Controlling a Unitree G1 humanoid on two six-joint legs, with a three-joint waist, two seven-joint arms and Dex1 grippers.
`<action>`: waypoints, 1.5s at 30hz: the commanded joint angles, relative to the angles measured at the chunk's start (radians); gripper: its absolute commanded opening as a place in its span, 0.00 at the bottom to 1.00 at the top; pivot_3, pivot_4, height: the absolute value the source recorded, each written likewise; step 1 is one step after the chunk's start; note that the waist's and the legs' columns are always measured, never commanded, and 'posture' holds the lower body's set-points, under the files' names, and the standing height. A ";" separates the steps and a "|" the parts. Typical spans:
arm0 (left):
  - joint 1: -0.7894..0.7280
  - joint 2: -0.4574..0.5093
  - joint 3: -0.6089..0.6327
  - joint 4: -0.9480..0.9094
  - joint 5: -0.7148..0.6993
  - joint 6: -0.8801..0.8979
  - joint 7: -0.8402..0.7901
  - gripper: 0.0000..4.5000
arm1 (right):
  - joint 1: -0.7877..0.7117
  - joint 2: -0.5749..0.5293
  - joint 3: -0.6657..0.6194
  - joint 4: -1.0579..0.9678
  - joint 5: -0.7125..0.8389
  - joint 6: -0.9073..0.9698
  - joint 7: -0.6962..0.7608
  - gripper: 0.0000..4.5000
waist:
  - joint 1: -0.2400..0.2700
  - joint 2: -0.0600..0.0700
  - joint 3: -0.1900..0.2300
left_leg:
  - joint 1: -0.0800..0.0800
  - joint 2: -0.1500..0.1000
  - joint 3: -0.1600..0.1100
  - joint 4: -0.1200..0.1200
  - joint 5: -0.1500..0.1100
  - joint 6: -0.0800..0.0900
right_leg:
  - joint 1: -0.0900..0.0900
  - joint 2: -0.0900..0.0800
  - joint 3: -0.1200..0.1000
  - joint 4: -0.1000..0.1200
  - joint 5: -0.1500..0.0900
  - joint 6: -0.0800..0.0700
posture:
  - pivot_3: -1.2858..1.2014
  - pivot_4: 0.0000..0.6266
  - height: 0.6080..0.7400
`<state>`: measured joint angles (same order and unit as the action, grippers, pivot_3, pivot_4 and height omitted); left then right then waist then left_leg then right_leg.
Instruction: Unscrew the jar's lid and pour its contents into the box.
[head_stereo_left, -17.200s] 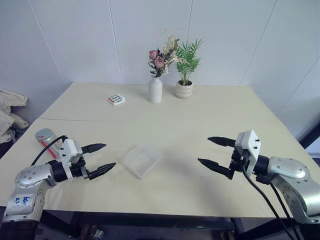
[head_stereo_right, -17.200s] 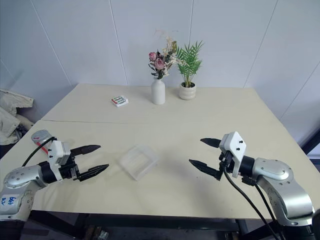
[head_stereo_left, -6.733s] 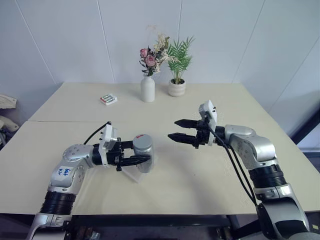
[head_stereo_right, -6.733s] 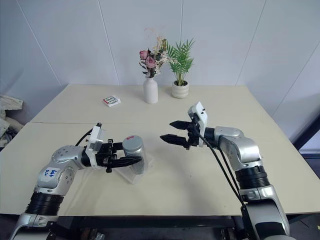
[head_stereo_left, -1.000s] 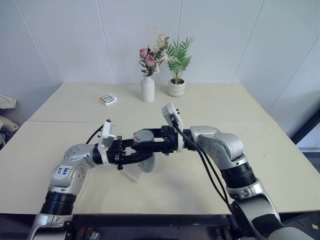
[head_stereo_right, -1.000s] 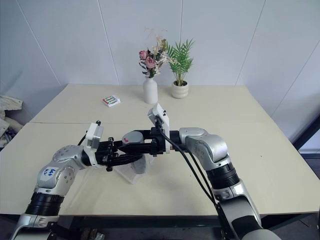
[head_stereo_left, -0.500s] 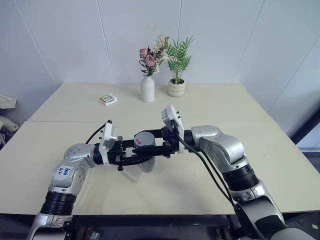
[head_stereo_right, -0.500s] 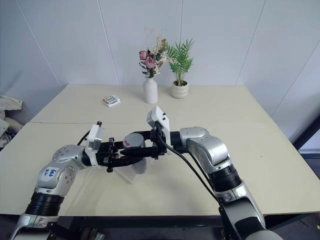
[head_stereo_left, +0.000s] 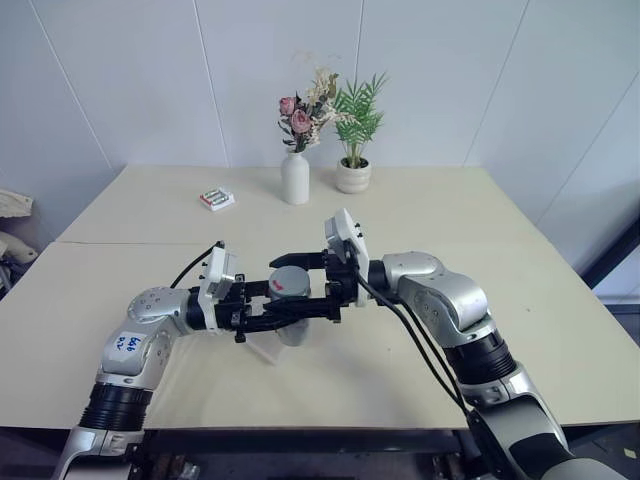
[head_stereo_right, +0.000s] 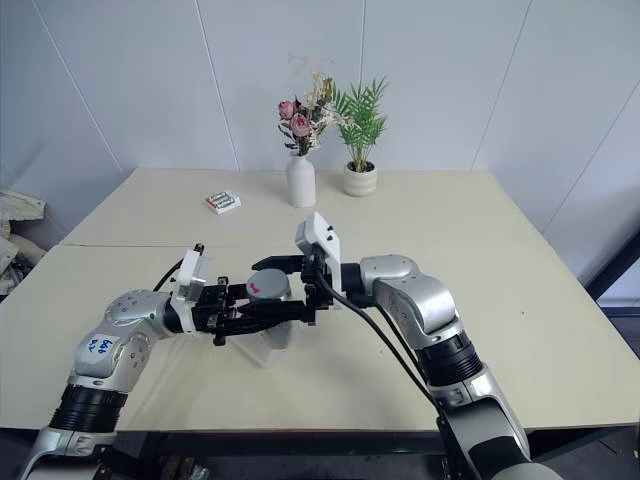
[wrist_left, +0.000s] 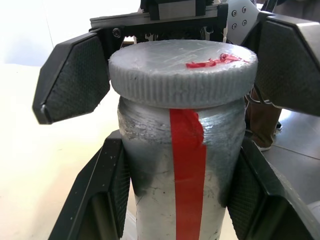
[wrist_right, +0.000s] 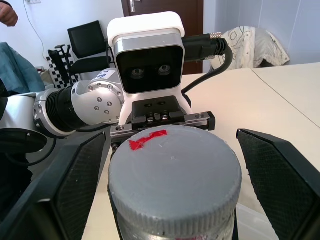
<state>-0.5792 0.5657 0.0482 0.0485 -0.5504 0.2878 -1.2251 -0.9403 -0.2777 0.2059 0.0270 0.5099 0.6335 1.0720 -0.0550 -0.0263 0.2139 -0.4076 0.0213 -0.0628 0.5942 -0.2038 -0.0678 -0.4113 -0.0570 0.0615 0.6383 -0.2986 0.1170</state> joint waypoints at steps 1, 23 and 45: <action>-0.001 0.013 0.010 -0.020 -0.003 -0.005 -0.006 0.49 | -0.010 0.008 -0.034 -0.026 0.028 -0.004 -0.003 0.99 | 0.000 0.000 0.000 | 0.000 0.000 0.000 0.000 0.000 0.000 | 0.000 0.000 0.000 0.000 0.000 0.000 | 0.52 0.24 1.00; 0.000 0.015 0.010 -0.025 -0.005 -0.003 -0.005 0.49 | -0.017 0.012 -0.039 -0.021 0.041 0.016 -0.010 0.72 | 0.000 0.000 0.000 | 0.000 0.000 0.000 0.000 0.000 0.000 | 0.000 0.000 0.000 0.000 0.000 0.000 | 0.52 0.24 1.00; 0.021 0.033 -0.003 -0.028 0.007 -0.009 -0.022 0.49 | -0.050 0.019 -0.113 -0.024 0.141 0.114 -0.063 0.72 | 0.000 0.000 0.000 | 0.000 0.000 0.000 0.000 0.000 0.000 | 0.000 0.000 0.000 0.000 0.000 0.000 | 0.52 0.24 1.00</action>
<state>-0.5600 0.5901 0.0356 0.0513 -0.5415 0.2884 -1.2443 -0.9924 -0.2507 0.0766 0.0434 0.6570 0.7651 0.9927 -0.0554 -0.0262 0.2139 -0.4077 0.0214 -0.0628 0.5940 -0.2039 -0.0677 -0.4115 -0.0570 0.0615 0.6381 -0.2987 0.1169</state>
